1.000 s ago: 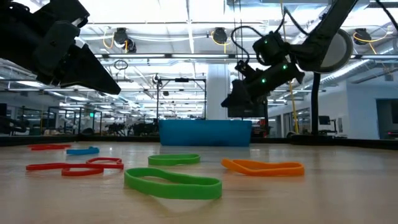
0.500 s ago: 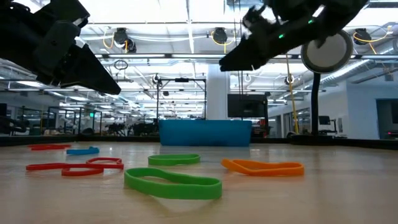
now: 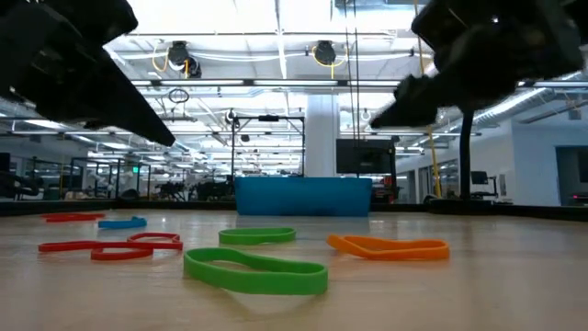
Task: Pick and place rubber bands into bin
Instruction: Put the orange rubber band into the blue bin
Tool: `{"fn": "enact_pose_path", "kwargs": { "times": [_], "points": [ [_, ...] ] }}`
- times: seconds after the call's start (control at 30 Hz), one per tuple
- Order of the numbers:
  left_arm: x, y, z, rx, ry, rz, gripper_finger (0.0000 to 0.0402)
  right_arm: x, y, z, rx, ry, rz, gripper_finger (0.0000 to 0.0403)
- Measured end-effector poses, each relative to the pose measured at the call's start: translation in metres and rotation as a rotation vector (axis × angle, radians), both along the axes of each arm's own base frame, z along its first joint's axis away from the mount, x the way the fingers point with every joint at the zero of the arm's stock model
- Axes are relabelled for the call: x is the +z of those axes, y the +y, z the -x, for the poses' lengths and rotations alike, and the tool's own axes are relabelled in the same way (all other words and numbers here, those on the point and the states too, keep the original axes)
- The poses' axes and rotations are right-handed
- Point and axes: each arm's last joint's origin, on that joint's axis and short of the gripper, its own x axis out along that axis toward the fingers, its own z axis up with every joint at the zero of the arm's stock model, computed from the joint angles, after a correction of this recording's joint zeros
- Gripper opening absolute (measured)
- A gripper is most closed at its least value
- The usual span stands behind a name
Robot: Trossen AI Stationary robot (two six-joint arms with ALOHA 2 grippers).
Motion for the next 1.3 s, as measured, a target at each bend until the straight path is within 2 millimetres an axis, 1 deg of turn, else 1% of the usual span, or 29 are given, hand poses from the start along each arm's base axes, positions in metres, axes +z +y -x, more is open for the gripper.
{"fn": "enact_pose_path", "kwargs": {
  "times": [0.1,0.27,0.37,0.47,0.57,0.7,0.93,0.97,1.07,1.2,1.3],
  "points": [
    [0.003,-0.001,-0.002,-0.015,-0.027,-0.024,0.0111,-0.019,0.018,-0.005,0.021,0.047,-0.053,0.0253],
    [0.005,0.002,-0.007,-0.001,-0.051,-0.033,0.0111,-0.050,0.049,-0.024,0.077,0.137,-0.048,0.0253],
    [0.006,0.005,-0.009,0.016,-0.054,-0.025,0.0111,-0.063,0.065,-0.032,0.122,0.179,-0.037,0.0253],
    [0.006,0.006,-0.009,0.019,-0.054,-0.019,0.0111,-0.072,0.074,-0.036,0.144,0.204,-0.027,0.0246],
    [0.005,0.005,-0.009,0.012,-0.051,-0.006,0.0111,-0.077,0.077,-0.039,0.136,0.207,-0.027,0.0221],
    [0.005,0.005,-0.009,0.014,-0.053,0.010,0.0111,-0.078,0.075,-0.039,0.102,0.212,0.007,0.0158],
    [0.005,0.003,-0.008,0.009,-0.053,0.038,0.0111,-0.073,0.070,-0.038,0.105,0.226,0.041,0.0017],
    [0.005,0.003,-0.008,0.006,-0.051,0.040,0.0111,-0.071,0.070,-0.037,0.108,0.228,0.055,0.0010],
    [0.005,0.003,-0.008,0.003,-0.050,0.039,0.0111,-0.057,0.065,-0.032,0.065,0.237,0.110,0.0013],
    [0.005,0.003,-0.008,0.002,-0.049,0.039,0.0111,-0.020,0.057,-0.024,-0.004,0.175,0.158,0.0005],
    [0.005,0.003,-0.008,0.002,-0.049,0.040,0.0111,0.008,0.050,-0.015,-0.064,0.109,0.205,0.0007]
  ]
}}
